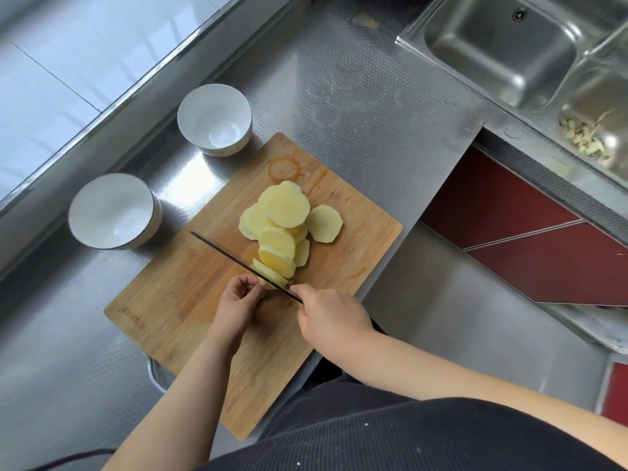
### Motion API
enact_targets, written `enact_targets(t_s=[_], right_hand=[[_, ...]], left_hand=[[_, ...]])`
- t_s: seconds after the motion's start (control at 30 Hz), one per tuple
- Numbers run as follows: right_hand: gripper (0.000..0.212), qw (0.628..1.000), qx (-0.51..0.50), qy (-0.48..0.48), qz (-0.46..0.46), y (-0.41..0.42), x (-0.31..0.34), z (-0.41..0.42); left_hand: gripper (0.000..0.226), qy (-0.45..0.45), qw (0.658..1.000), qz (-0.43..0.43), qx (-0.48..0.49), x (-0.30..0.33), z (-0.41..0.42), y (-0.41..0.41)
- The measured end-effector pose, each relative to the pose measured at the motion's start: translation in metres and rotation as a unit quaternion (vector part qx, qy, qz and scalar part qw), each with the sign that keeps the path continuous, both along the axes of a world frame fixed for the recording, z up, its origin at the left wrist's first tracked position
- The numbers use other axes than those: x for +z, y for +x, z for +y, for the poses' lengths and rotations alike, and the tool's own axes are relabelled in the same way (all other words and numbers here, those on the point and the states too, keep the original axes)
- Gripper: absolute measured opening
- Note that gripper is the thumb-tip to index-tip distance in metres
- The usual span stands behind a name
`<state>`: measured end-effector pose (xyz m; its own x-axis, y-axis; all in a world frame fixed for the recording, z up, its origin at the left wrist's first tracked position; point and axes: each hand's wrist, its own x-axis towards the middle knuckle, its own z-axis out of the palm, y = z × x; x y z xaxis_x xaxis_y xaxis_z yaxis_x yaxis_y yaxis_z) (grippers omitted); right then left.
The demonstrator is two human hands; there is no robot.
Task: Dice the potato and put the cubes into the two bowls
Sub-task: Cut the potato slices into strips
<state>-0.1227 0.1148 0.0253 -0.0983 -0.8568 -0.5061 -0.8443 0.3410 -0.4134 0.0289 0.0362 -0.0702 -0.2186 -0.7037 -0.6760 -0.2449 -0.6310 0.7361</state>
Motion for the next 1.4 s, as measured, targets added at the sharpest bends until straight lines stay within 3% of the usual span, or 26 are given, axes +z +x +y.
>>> enact_targets(t_s=[1.4], right_hand=[[0.034, 0.999, -0.013, 0.048, 0.007, 0.0007, -0.0037, -0.0075]], left_hand=[[0.005, -0.002, 1.000, -0.007, 0.001, -0.0015, 0.0008, 0.0006]])
